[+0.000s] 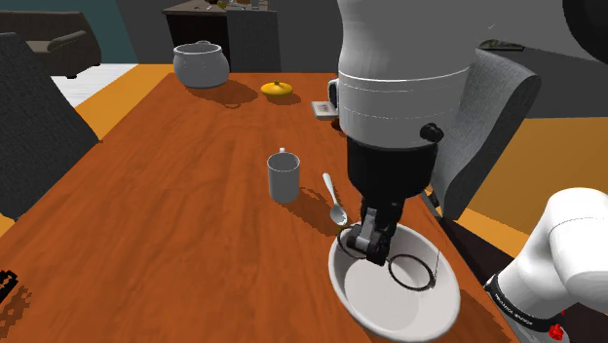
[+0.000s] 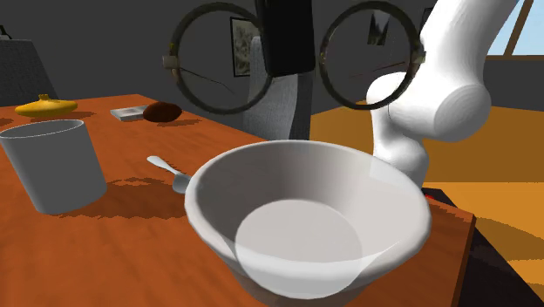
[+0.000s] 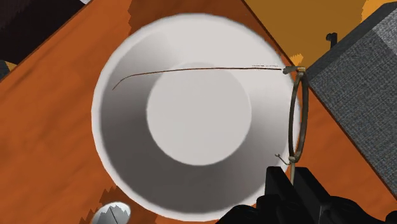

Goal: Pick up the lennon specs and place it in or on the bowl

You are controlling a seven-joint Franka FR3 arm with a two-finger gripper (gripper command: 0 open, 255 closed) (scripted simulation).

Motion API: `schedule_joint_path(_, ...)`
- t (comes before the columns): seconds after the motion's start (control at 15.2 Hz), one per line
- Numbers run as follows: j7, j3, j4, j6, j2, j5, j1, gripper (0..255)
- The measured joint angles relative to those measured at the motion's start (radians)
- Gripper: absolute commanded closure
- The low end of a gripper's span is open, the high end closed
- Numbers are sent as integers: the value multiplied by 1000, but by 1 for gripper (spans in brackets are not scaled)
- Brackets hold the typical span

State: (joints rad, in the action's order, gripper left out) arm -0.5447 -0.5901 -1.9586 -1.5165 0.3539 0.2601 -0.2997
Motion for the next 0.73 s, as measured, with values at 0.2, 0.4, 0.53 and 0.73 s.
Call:
schedule_joint_path(0.2,11,11,-62,-5,62,29,-16,255)
schedule_joint_path(0.4,16,8,-109,-40,74,37,-21,255)
schedule_joint_path(0.53,19,4,-139,-67,77,41,-23,255)
schedule_joint_path(0.73,25,-2,-178,-106,78,45,-24,255)
